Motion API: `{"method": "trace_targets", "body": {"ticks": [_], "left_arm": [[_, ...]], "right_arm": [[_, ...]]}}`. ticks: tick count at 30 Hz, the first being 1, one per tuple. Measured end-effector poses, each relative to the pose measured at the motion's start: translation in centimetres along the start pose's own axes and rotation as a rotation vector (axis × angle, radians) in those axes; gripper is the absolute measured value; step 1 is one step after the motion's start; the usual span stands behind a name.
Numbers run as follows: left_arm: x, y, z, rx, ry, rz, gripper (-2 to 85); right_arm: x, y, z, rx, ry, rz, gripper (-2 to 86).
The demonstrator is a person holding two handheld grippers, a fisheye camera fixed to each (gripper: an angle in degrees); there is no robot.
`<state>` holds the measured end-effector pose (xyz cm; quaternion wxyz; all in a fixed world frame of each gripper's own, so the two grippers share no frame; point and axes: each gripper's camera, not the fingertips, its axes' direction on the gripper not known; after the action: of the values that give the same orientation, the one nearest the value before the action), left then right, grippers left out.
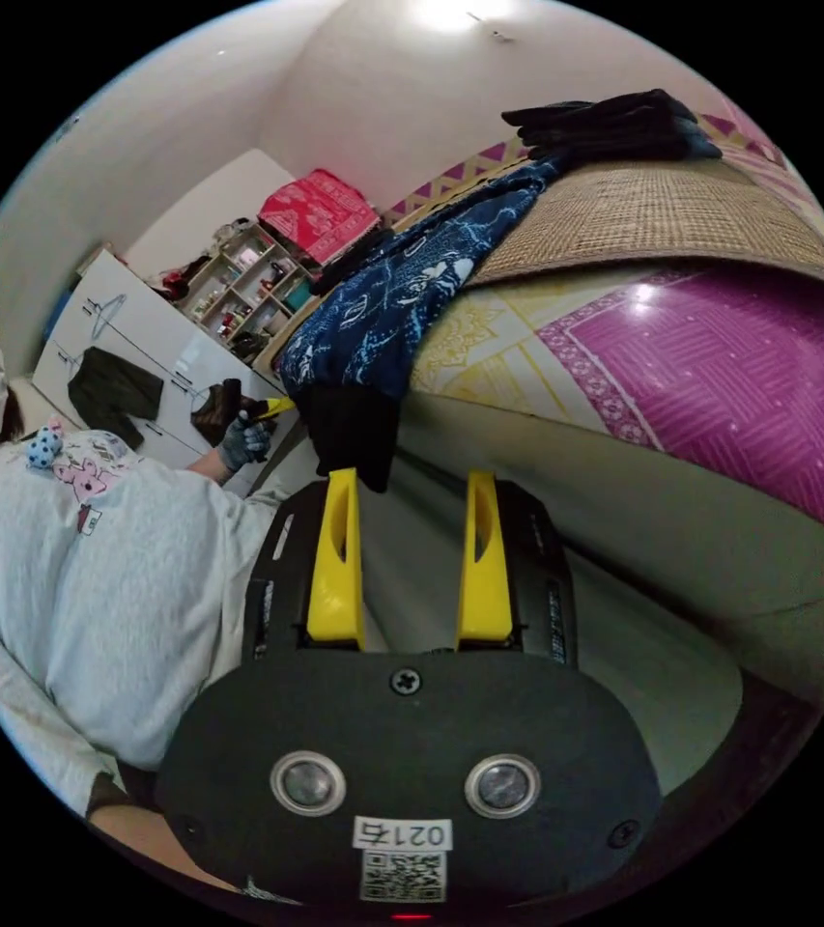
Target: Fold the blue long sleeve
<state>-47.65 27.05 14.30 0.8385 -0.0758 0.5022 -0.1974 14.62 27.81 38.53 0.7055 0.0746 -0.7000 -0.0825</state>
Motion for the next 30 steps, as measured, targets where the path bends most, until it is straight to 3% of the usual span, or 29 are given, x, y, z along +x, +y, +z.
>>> {"method": "trace_targets", "body": {"ticks": [4,9,12,14,17,19,22,30], "left_arm": [[0.0,-1.1,-0.6,-0.029,0.134,0.057,13.2],[-1.0,-0.7,-0.9,-0.097,0.11,-0.057,4.0],[-0.7,-0.3,-1.9,-0.069,0.122,-0.077,0.0],[-0.3,-0.2,-2.8,-0.053,0.115,-0.078,-0.2],[0.2,-0.1,-3.9,-0.053,0.103,-0.082,1.8],[0.1,-0.1,-3.5,-0.094,0.063,-0.101,8.3],[-1.1,-0.2,-1.9,-0.13,0.083,-0.153,13.9],[-2.6,-1.5,-0.1,-0.109,0.085,-0.19,14.0]], "right_arm": [[-0.3,-1.9,-3.3,0.037,-0.228,-0.04,14.2],[0.3,-3.6,-4.5,-0.093,-0.15,0.031,10.5],[0.8,-4.5,-5.9,-0.121,-0.234,0.073,2.8],[0.9,-4.7,-8.4,-0.084,-0.28,0.084,2.1],[1.1,-4.8,-11.0,-0.055,-0.352,0.104,3.7],[1.4,-5.0,-11.8,-0.041,-0.361,0.152,11.2],[1.3,-6.0,-11.8,-0.062,-0.295,0.2,13.7],[-1.4,-8.3,-10.1,-0.141,-0.194,0.17,13.6]]}}
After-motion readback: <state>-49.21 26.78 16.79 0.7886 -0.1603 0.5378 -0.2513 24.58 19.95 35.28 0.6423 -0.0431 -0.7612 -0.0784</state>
